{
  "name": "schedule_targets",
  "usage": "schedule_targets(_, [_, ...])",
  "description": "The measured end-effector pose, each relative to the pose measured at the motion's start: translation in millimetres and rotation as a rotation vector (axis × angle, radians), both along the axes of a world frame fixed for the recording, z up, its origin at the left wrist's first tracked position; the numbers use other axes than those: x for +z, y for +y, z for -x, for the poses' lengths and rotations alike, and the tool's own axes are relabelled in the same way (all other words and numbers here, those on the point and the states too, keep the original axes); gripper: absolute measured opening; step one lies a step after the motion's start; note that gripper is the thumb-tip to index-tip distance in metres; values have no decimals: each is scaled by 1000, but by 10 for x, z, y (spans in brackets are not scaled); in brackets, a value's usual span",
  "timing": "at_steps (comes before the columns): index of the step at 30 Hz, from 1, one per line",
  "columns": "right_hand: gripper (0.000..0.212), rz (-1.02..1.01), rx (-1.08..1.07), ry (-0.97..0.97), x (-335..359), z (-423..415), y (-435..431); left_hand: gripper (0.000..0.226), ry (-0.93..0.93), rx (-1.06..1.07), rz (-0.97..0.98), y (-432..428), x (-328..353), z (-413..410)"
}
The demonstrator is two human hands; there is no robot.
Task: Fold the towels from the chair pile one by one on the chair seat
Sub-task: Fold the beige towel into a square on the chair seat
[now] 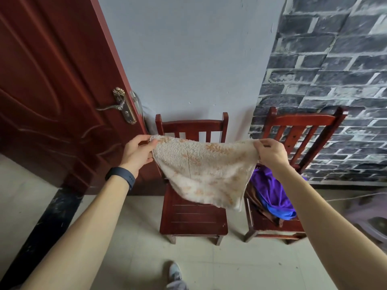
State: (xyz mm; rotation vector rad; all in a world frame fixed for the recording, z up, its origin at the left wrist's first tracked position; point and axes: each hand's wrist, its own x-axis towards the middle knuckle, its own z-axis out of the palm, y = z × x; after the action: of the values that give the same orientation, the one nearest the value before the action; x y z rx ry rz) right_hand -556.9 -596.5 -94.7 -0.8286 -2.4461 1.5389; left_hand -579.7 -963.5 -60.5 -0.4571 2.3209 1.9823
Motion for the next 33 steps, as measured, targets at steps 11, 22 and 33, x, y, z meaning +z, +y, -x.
schedule_targets(11, [27,-84,228,109,224,98,-54,41,63,-144,130,-118,-70,79])
schedule_targets(22, [23,-311,216,271,120,94,-100,26,244,14,612,-163,-112,-1])
schedule_targets(33, [17,-261,236,-3,-1011,-934,-202,17,-31,-30,534,-184,-1169,-992])
